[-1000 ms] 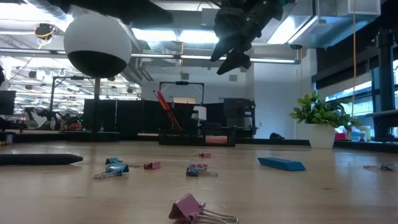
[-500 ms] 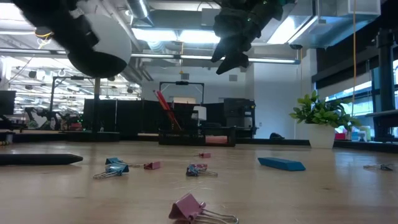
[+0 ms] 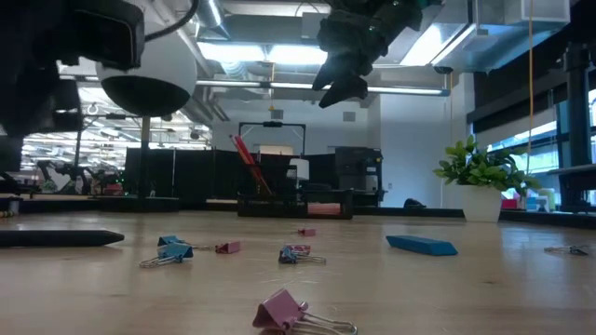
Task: Pick and place office supplies into organizer
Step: Put the black pen into the black desk organizer
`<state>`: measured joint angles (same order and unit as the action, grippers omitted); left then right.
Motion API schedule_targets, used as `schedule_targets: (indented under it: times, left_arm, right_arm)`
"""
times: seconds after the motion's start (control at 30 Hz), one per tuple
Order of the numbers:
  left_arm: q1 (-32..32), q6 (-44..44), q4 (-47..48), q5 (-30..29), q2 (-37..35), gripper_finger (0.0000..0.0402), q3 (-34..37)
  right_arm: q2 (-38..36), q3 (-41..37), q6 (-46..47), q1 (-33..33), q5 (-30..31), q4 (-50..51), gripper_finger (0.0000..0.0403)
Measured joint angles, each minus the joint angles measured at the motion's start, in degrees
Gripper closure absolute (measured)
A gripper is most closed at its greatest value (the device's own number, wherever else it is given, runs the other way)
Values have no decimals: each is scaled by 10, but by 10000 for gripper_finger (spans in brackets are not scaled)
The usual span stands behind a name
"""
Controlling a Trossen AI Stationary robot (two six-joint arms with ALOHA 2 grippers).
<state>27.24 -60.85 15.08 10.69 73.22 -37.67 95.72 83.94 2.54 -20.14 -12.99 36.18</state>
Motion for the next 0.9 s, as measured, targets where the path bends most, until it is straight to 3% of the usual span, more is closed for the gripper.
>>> schedule_targets:
  times: [0.3, 0.9]
  left_arm:
    - [3, -70, -1, 96, 13, 221, 0]
    - [-3, -98, -79, 80, 13, 222, 0]
  right_arm:
    - [0, 0, 0, 0, 0, -2, 131]
    - [0, 0, -42, 0, 0, -21, 131]
